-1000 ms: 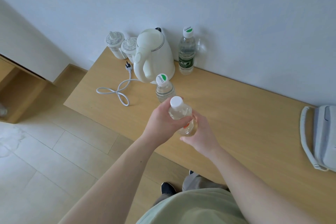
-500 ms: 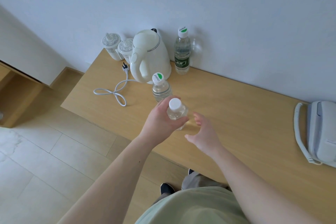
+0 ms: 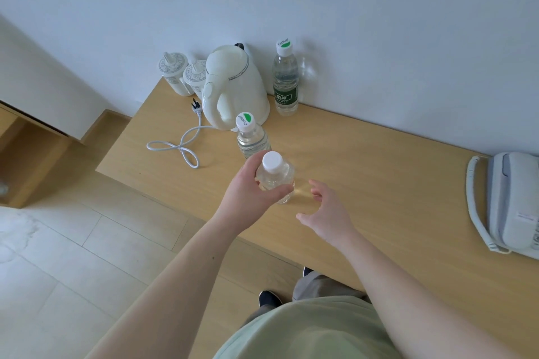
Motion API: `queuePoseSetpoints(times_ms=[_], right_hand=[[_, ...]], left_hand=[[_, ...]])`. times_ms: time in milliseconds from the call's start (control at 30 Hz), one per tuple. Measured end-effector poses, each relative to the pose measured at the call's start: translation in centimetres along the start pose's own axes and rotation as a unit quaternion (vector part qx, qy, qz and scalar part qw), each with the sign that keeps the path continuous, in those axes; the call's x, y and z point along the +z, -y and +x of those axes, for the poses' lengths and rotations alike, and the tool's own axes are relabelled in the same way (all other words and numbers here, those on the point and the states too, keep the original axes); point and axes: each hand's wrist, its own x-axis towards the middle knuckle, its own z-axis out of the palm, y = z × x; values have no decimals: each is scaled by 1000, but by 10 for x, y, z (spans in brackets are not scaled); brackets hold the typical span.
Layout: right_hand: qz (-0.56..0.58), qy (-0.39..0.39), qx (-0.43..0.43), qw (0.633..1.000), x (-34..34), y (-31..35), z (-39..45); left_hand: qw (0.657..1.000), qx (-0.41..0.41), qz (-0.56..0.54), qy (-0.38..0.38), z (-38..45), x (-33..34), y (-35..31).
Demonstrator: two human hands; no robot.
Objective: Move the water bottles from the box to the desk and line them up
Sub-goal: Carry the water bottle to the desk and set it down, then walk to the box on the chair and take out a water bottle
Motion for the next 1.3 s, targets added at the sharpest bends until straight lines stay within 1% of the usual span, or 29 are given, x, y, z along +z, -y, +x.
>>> queuePoseSetpoints(times_ms=[100,233,300,400,633,867,967,1167,1300], right_hand=[[1,3,0,1000,-1,-3,-2],[12,-2,3,1000,2,-9,-9],[22,-8,9,1000,4,-11,-13],[32,-21,18,999,6,-15,-23],[62,-79,58,993,16,-17,-62],[75,-107,101,986,38,-23,-124],[92,-132,129,978,48,-32,-150],[148,-184,191,953,56,-57,-201],[183,-201,231,934,51,-77,-232]], left_hand=[[1000,-16,6,1,-7,-1,10],[996,-79,40,14,-14,-1,30],[991,-113,64,39,-15,0,37],[979,-150,98,96,-16,1,44],[971,-135,108,168,-25,4,63],[962,-115,101,228,-46,6,79],[956,-103,104,255,-55,14,85],[924,-112,135,341,-72,38,91],[905,-107,173,375,-81,62,89]])
